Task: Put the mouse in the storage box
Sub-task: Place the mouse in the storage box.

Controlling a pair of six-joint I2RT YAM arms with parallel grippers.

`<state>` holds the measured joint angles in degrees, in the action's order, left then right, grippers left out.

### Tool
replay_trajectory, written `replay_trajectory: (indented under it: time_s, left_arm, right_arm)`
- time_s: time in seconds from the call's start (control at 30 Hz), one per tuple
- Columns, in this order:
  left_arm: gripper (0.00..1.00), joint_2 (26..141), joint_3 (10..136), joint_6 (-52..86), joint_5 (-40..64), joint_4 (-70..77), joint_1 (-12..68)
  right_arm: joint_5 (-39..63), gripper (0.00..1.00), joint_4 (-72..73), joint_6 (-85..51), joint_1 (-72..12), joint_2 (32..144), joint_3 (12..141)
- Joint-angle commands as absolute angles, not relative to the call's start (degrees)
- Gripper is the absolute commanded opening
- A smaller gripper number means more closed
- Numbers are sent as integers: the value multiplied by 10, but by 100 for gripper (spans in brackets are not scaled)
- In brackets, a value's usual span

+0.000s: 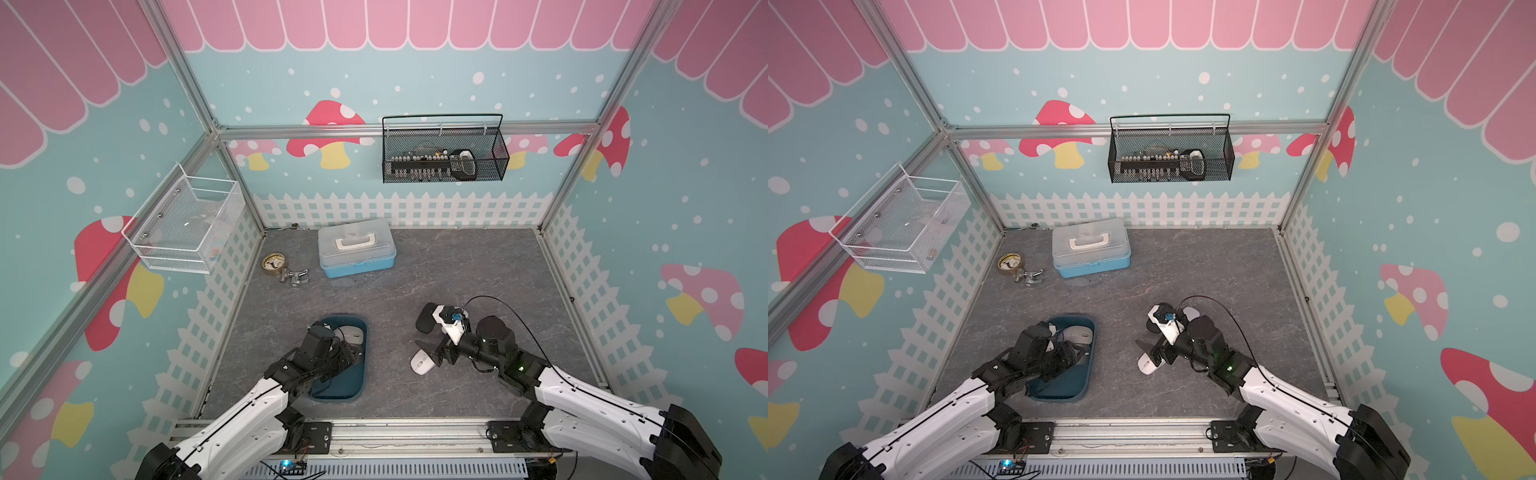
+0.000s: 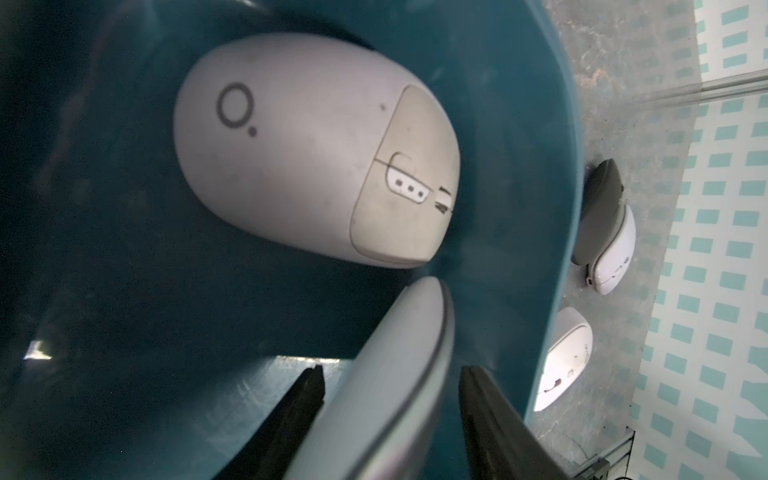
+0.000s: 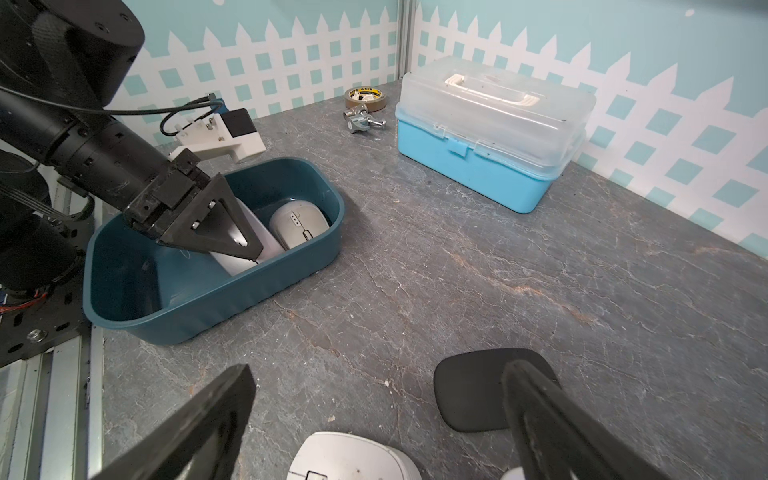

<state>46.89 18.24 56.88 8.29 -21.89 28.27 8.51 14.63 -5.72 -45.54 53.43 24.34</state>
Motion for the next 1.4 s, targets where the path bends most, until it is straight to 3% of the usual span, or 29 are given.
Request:
replay_trajectory:
  time_s: [0.0,0.13,0.3,0.6,0.7,0.83,1.37]
  left_arm:
    - [71,461,190,571,77,-224,283]
    - [77,461,216,570,63,-246,283]
    - [80,466,250,578,47,-279,283]
    - [84,513,292,589,44,-352,282]
    - [85,509,294,595,47,-362,282]
    - [95,492,289,615,36,-372,282]
    - [99,475,310,618,55,-405,282]
  right_arm:
    - [56,99,110,-84,-459,554,266]
    - [12,99,58,-118,-459,587,296]
    - [-126,99,-41,-221,-457,632,326]
    - [-201,99,-71,-321,-438,624,312]
    - [-191,99,-72,-315,-430,625,316]
    - [-170,99,-92,-333,-407,642,330]
    - [-130,96,-184,-504,-330,778,412]
